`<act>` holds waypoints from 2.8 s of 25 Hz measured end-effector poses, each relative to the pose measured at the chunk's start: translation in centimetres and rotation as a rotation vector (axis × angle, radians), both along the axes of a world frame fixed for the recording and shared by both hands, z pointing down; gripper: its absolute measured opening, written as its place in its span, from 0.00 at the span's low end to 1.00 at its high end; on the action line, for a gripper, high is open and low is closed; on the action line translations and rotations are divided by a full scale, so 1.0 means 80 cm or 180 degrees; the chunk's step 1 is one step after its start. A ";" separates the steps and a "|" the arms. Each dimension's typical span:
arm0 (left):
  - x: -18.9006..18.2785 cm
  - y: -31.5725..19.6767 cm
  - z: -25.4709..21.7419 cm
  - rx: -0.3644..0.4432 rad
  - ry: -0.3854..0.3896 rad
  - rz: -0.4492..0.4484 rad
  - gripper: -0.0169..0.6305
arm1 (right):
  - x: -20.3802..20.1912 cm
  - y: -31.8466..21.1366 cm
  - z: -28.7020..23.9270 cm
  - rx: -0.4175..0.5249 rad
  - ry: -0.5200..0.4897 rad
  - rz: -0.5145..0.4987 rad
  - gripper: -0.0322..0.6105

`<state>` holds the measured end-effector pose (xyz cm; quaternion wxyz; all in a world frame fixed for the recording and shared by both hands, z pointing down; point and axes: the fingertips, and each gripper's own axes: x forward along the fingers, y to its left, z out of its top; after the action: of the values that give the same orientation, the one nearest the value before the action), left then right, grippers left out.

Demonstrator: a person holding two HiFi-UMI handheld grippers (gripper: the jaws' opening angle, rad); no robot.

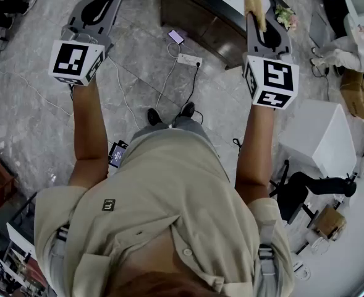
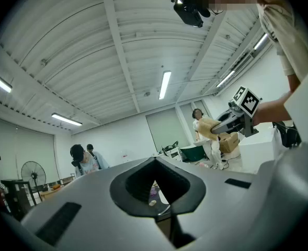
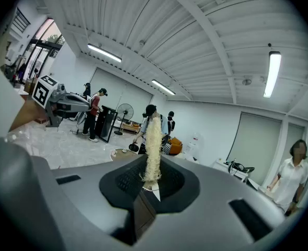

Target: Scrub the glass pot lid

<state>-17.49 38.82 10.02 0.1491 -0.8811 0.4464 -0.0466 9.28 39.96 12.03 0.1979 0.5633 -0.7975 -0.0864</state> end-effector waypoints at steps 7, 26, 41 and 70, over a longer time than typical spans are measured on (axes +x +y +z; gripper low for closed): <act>-0.022 0.003 -0.005 0.0031 -0.0003 -0.0005 0.05 | -0.019 0.002 0.001 -0.0003 -0.0021 0.0006 0.12; -0.016 -0.054 0.020 -0.0084 -0.0100 -0.0085 0.05 | -0.002 -0.074 0.024 -0.0030 -0.0400 -0.0032 0.13; 0.065 -0.197 0.031 -0.0273 -0.0241 -0.0251 0.05 | 0.057 -0.255 0.051 -0.0202 -0.0596 -0.0345 0.13; 0.161 -0.452 0.056 -0.0356 -0.0170 0.0752 0.05 | 0.135 -0.396 0.059 -0.0244 -0.0484 0.0575 0.13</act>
<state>-4.64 2.69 14.51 0.1160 -0.9329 0.3320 -0.0771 20.06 8.31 16.76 0.1653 0.6298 -0.7589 0.0053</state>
